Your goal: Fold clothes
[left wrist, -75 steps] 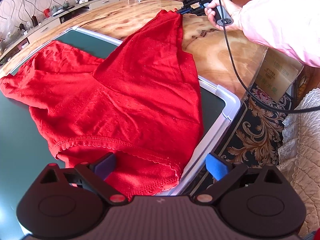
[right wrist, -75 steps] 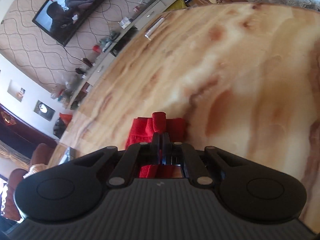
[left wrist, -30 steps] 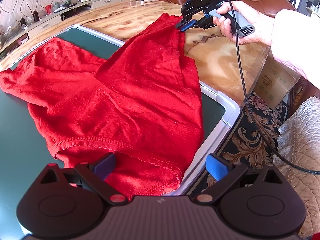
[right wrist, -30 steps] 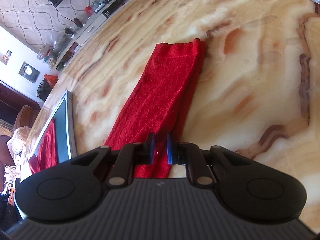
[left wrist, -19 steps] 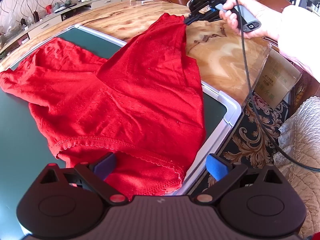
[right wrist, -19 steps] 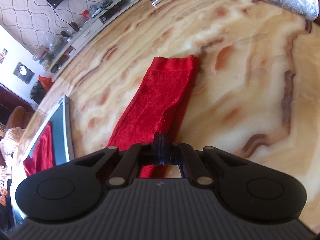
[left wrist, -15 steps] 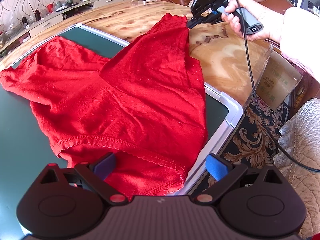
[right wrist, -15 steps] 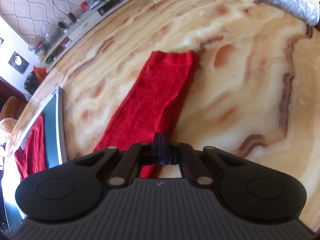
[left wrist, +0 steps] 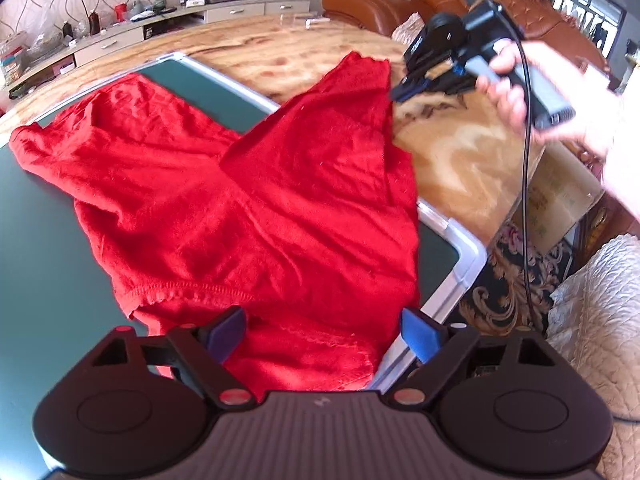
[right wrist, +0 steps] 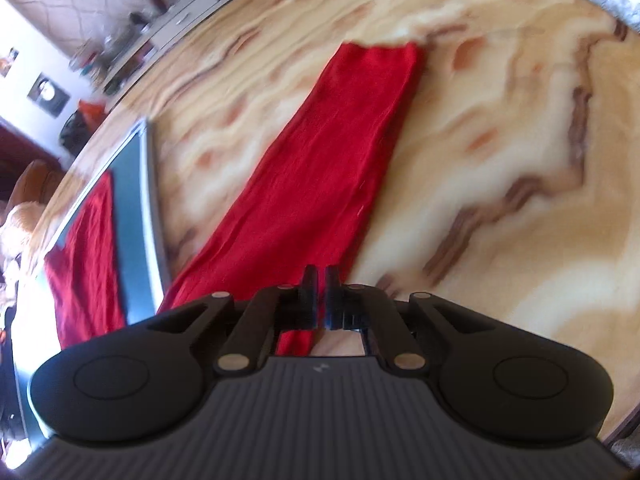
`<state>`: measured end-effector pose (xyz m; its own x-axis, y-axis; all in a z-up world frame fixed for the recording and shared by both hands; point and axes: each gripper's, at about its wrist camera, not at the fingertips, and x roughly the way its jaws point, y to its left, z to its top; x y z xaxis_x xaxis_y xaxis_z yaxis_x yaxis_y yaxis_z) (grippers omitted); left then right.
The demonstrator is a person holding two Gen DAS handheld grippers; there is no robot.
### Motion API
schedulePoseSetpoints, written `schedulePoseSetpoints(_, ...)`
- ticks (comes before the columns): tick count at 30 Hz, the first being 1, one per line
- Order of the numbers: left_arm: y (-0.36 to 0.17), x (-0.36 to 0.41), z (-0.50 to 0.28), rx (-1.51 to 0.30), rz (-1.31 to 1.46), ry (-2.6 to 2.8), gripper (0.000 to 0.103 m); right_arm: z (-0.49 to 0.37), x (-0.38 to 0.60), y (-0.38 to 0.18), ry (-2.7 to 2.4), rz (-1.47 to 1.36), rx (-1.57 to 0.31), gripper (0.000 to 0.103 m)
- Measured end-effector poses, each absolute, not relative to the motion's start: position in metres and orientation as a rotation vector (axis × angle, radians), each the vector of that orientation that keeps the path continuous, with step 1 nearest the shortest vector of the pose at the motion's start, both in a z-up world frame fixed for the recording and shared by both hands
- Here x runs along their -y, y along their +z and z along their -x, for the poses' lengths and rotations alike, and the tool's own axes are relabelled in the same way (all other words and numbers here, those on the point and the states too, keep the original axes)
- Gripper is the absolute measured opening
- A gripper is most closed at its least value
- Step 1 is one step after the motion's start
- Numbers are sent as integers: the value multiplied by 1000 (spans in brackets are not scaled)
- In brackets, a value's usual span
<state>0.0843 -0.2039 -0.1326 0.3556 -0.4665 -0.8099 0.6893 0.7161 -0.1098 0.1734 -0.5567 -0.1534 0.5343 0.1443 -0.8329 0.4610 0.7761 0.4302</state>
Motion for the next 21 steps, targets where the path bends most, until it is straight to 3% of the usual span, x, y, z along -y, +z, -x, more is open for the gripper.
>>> schedulePoseSetpoints(8,-121,203,-78,-856,-264,-772,91,-179,547,-161,-204,-729,-1061,6)
schedulePoseSetpoints(11,-124,205,-84,-884,-253,-760,91,-179,546,-163,-200,-752,-1064,17)
schedulePoseSetpoints(16,-134,207,-87,-959,-279,-739,91,-180,541,-162,-213,-732,-1063,21)
schedulePoseSetpoints(18,-137,204,-89,-992,-265,-737,91,-179,539,-162,-216,-718,-1058,21)
schedulePoseSetpoints(19,-138,203,-89,-994,-259,-736,91,-178,538,-162,-218,-712,-1056,17)
schedulePoseSetpoints(20,-138,202,-90,-996,-253,-735,91,-177,538,-162,-218,-704,-1059,4)
schedulePoseSetpoints(21,-138,201,-90,-997,-249,-734,91,-176,538,-163,-220,-704,-1064,3)
